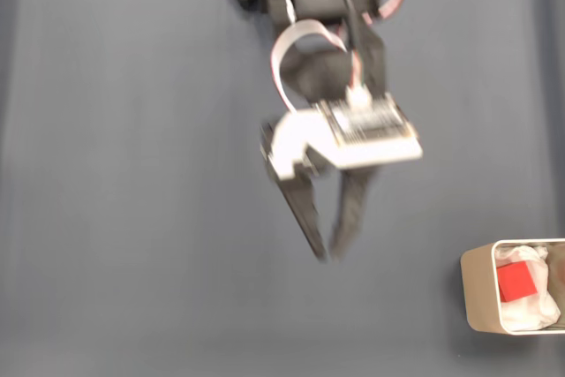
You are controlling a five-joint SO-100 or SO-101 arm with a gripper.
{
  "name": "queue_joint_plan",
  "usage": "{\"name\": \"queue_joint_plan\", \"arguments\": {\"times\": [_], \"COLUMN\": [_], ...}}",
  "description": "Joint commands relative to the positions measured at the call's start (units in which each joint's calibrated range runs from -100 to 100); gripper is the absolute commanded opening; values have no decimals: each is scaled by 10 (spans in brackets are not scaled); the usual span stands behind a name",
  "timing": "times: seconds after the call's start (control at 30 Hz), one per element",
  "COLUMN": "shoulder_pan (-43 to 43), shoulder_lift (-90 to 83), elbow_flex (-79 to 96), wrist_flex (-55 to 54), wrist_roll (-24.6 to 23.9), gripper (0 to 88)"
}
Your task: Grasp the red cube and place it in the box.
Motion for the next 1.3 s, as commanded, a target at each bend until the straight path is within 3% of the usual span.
{"name": "queue_joint_plan", "arguments": {"times": [0.0,0.3,0.57,0.7,0.97,1.27], "shoulder_pan": [25,33,30,29,35,37], "shoulder_lift": [-179,-513,-688,-713,-744,-745], "elbow_flex": [151,514,727,768,769,769], "wrist_flex": [-3,47,138,172,350,426], "wrist_roll": [-7,-20,-39,-43,-42,-28], "gripper": [0,0,0,0,0,0]}}
